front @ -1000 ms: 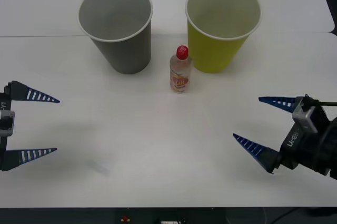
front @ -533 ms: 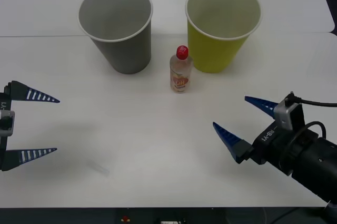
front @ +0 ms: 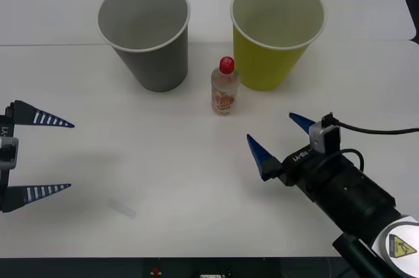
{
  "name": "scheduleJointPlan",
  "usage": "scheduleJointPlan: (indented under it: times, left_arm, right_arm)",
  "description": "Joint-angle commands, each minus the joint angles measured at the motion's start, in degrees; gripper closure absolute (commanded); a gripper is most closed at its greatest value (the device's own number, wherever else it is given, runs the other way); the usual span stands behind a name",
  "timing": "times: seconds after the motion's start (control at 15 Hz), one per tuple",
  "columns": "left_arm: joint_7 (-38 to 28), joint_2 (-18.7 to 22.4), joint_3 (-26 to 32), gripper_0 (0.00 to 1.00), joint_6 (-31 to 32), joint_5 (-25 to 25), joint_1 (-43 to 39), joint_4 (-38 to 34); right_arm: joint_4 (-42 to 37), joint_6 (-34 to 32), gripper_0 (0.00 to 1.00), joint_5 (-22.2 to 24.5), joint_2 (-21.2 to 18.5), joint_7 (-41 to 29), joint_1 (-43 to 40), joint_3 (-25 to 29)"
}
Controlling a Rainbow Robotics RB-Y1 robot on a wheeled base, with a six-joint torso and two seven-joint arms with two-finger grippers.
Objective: Put the can into the green bin and the plastic bottle into the gray bin
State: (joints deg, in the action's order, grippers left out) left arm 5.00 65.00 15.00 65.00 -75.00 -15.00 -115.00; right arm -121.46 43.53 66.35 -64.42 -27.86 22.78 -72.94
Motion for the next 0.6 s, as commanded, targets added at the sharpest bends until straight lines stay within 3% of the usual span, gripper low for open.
scheduleJointPlan:
  times: [0.07, 0.27, 0.6]
  left_arm:
    - [0.0, 0.0, 0.0, 0.0, 0.0, 0.0, 0.0, 0.0]
    - [0.0, 0.0, 0.0, 0.0, 0.0, 0.0, 0.0, 0.0]
    - [0.0, 0.0, 0.0, 0.0, 0.0, 0.0, 0.0, 0.0]
  right_arm:
    - [5.1, 1.12, 0.0, 0.01, 4.91, -0.7, 2.62, -1.24]
    - [9.23, 1.12, 0.0, 0.01, 9.22, -1.05, 4.29, -1.32]
    - [20.39, 4.2, 0.0, 0.01, 19.68, -2.19, 8.86, -3.61]
